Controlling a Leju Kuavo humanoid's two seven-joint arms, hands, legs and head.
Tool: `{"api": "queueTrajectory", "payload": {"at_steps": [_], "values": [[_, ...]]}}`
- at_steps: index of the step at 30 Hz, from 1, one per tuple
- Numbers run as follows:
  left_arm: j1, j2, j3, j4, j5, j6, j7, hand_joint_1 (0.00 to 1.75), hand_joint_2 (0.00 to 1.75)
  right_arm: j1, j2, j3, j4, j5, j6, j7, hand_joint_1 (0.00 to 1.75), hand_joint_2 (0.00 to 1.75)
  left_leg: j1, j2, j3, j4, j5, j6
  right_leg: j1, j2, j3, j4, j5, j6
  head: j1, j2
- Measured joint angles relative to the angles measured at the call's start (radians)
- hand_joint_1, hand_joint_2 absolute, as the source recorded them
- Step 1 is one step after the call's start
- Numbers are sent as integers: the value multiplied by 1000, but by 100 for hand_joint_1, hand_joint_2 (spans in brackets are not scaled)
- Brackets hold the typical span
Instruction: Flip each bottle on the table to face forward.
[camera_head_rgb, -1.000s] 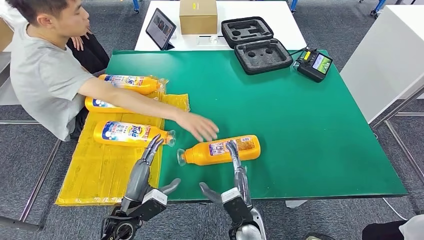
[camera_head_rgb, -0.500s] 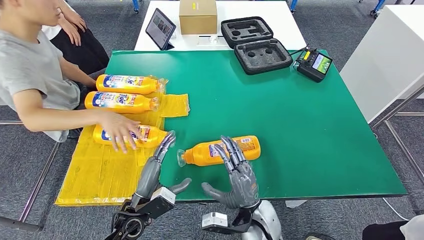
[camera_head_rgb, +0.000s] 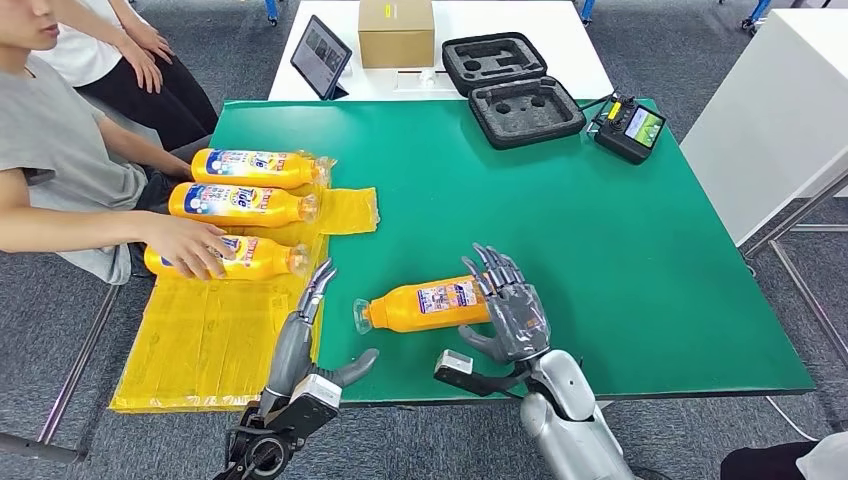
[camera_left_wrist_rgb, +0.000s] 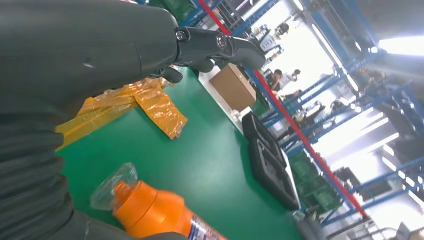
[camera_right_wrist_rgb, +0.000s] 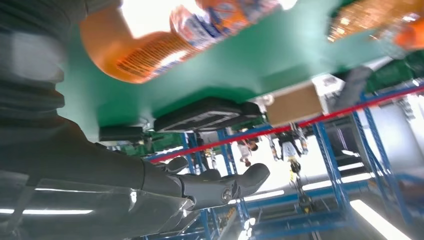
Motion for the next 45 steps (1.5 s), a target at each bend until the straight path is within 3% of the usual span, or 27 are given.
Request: {"api": "queueTrajectory", "payload": {"at_steps": [9,17,33,40,44,45], "values": [[4,3,-4,-37,35,23,-1,0,175,-74,-7,-24,116,225,0,92,0,175,0,0,-1,0,0,0,0,0,0,0,0,0,0,0],[3,8,-4,-45,36,21,-1,0,175,-145,-3,29,221,279,0,153,0,175,0,0,0,0,0,0,0,0,0,0,0,0,0,0],[-16,19,-14,-46,56,20,-1,0,175,-240,9,126,421,206,4,145,0,175,0,0,0,0,1,0,0,0,0,0,0,0,0,0],[-21,28,-30,-43,66,26,-1,0,175,-284,18,146,486,198,81,192,0,175,0,0,1,0,1,0,0,0,0,0,0,0,0,0],[-25,30,-31,-37,74,31,-1,0,175,-306,22,153,508,185,140,226,169,175,0,0,3,0,1,0,0,0,2,0,0,0,0,0],[-26,31,-32,-36,75,32,-1,0,175,-309,22,153,513,183,153,230,175,175,0,0,3,0,1,0,0,0,2,0,0,0,0,0]]}}
